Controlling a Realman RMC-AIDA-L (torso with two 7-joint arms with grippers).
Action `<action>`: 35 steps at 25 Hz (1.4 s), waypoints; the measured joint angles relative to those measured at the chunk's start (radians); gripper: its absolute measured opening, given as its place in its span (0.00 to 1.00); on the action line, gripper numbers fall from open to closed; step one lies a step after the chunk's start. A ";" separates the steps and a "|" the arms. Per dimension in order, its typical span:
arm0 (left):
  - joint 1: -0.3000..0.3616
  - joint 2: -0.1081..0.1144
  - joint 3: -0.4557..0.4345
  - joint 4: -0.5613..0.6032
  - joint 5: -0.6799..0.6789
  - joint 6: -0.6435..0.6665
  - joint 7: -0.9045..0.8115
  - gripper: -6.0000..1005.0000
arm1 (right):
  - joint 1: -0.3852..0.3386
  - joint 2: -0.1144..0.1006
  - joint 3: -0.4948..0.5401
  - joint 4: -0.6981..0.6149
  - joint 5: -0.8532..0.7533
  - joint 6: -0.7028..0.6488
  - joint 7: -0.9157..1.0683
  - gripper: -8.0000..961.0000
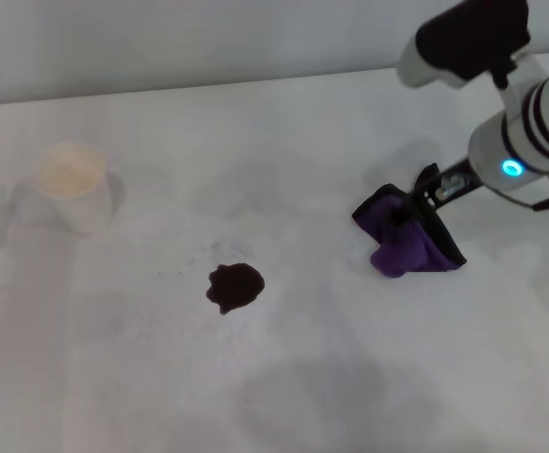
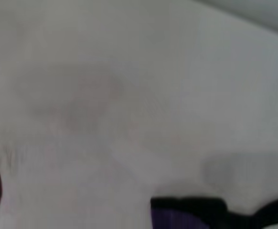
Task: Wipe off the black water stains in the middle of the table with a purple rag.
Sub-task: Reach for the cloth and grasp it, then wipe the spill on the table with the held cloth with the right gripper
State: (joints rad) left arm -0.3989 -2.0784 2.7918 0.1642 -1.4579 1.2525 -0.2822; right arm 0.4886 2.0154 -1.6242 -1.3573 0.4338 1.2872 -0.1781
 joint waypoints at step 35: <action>-0.001 0.000 0.000 0.002 -0.012 0.000 -0.002 0.88 | 0.073 0.002 -0.073 0.011 0.326 -0.062 -0.246 0.09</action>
State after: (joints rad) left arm -0.4003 -2.0785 2.7918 0.1661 -1.4696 1.2529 -0.2838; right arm 0.5613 2.0173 -1.6972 -1.3464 0.7601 1.2253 -0.4242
